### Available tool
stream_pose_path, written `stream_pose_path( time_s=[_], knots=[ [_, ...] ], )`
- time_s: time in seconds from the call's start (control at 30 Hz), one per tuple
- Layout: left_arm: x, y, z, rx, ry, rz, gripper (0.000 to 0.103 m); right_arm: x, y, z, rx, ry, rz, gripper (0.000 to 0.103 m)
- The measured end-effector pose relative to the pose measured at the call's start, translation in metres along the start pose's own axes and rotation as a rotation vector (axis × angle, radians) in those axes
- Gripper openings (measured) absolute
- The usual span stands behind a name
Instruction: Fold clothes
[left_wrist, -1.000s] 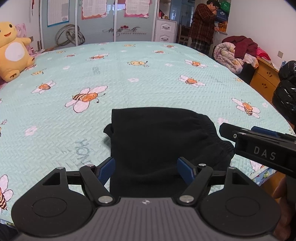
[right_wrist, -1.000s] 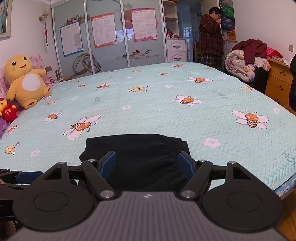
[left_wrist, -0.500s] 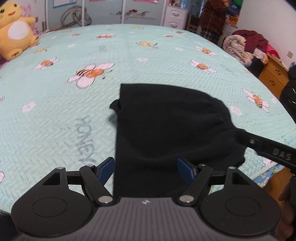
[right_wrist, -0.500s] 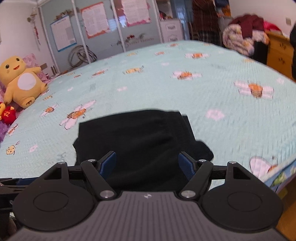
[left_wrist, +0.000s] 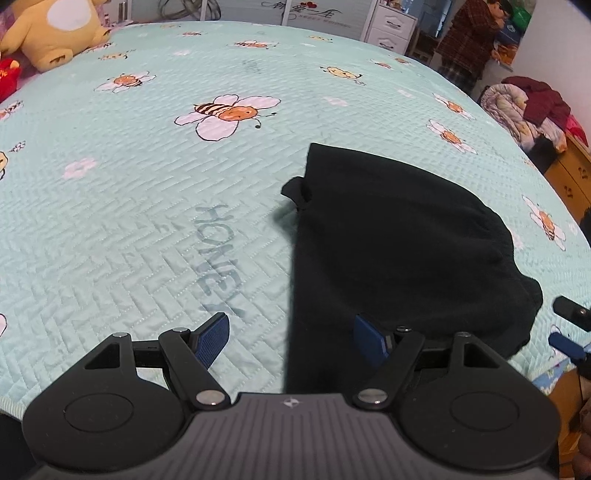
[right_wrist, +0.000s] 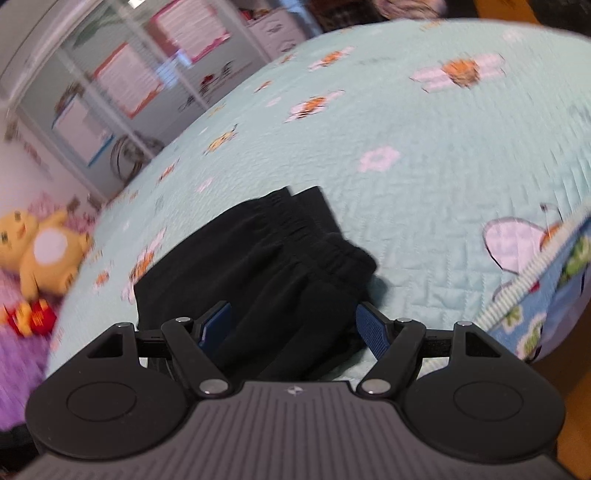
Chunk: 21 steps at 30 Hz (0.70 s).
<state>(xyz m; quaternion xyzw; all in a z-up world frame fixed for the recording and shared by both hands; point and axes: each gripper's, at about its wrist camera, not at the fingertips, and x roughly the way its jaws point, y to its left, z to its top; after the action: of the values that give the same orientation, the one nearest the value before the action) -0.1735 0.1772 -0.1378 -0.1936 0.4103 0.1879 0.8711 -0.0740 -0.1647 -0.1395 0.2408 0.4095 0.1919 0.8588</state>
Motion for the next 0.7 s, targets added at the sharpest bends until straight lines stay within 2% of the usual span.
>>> stream_pose_path(
  time_s=[0.17,0.33,0.47,0.7],
  knots=[
    [0.009,0.007,0.009,0.002,-0.008,-0.018,0.078,0.003,-0.04,0.008,0.181,-0.007,0.07,0.074],
    [0.026,0.015,0.019,-0.04,-0.02,-0.061,0.078,0.02,-0.071,0.003,0.33,0.039,0.131,0.074],
    [0.039,0.018,0.032,-0.043,-0.028,-0.085,0.078,0.03,-0.081,0.004,0.355,0.052,0.184,0.074],
    [0.07,0.017,0.053,-0.047,-0.006,-0.096,0.078,0.05,-0.088,0.016,0.353,0.061,0.221,0.076]
  ],
)
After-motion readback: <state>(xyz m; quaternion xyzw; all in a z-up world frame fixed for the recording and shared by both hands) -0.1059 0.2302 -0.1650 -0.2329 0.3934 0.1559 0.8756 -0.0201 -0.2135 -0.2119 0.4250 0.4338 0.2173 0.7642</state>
